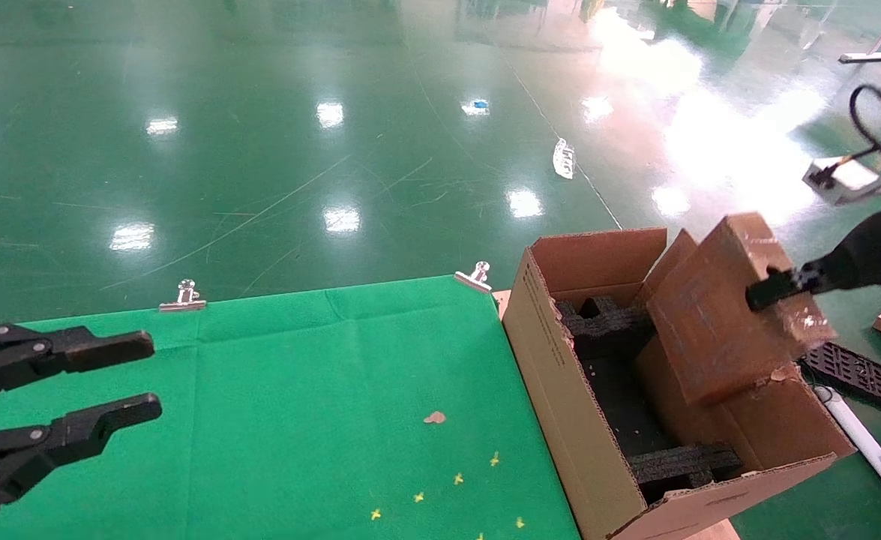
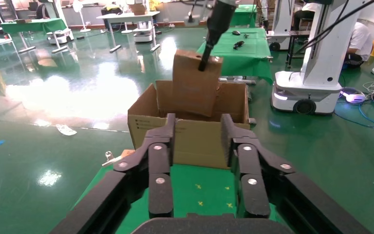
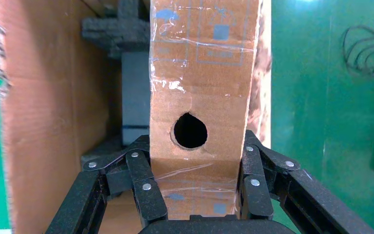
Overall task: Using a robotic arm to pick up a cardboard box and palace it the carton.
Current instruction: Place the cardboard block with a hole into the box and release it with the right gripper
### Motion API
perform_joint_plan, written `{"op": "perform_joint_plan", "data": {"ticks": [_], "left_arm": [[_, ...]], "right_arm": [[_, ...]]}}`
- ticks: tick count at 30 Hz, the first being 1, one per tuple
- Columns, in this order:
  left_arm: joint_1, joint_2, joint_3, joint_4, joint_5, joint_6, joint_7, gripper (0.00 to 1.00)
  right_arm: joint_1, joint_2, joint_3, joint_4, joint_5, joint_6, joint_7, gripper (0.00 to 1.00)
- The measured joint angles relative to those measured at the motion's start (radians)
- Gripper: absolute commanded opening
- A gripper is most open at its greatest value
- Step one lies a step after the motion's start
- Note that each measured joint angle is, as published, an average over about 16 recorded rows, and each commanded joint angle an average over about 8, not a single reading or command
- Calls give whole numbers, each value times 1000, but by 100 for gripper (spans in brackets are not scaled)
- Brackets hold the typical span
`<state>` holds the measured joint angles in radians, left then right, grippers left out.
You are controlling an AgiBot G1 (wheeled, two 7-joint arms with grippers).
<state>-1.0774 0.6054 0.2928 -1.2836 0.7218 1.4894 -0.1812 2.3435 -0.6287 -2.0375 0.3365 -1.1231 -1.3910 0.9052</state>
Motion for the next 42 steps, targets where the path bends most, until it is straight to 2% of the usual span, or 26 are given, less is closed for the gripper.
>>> {"op": "perform_joint_plan", "data": {"ticks": [14, 33, 42], "left_arm": [[0, 0, 1, 0, -1, 0, 0, 100], [0, -1, 2, 0, -1, -1, 1, 100], [-1, -1, 2, 0, -2, -1, 1, 100]], "right_arm": [[-125, 16, -15, 21, -3, 108, 45, 0], [-304, -14, -21, 55, 12, 300, 132, 0], [-421, -37, -10, 67, 44, 391, 123, 0]]}}
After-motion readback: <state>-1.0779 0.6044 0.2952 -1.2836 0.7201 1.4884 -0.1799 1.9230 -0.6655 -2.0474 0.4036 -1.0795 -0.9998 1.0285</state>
